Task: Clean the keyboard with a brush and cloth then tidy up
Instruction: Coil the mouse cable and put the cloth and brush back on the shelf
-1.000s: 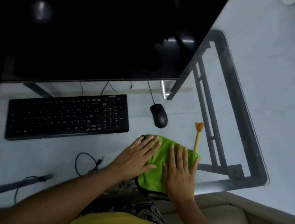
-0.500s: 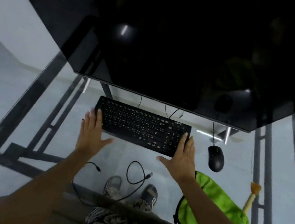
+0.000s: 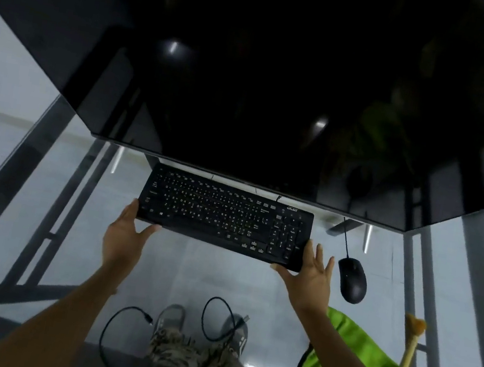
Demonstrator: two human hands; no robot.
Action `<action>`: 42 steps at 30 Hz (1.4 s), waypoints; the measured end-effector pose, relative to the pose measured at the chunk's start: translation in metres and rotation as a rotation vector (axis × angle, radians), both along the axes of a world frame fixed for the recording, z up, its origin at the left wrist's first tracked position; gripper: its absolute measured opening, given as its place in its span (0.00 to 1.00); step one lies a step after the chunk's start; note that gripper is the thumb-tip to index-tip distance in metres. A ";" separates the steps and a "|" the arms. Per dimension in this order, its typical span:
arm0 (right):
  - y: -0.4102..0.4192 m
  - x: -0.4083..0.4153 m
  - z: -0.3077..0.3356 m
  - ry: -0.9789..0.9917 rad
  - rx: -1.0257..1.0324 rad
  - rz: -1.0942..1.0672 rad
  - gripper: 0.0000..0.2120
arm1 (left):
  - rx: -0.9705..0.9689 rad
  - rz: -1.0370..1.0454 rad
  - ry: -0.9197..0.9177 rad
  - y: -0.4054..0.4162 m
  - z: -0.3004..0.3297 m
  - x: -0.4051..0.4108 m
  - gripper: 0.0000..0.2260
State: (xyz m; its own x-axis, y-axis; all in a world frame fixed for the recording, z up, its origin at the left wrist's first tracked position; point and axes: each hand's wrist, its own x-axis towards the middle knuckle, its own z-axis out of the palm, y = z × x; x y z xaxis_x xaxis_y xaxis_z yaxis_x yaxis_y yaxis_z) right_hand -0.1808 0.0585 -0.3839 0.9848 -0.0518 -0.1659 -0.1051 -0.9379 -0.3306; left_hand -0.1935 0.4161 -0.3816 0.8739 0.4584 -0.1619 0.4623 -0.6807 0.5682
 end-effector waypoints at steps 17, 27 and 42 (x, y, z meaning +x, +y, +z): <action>0.001 0.067 0.001 0.002 0.164 -0.095 0.45 | 0.039 -0.026 0.043 -0.002 -0.002 0.070 0.36; -0.043 0.031 0.016 -0.103 0.069 -0.070 0.27 | 0.104 -0.668 -0.221 -0.119 -0.011 0.026 0.29; -0.089 0.004 -0.002 -0.139 0.370 -0.380 0.30 | 0.265 -1.227 -0.223 -0.214 -0.047 0.037 0.25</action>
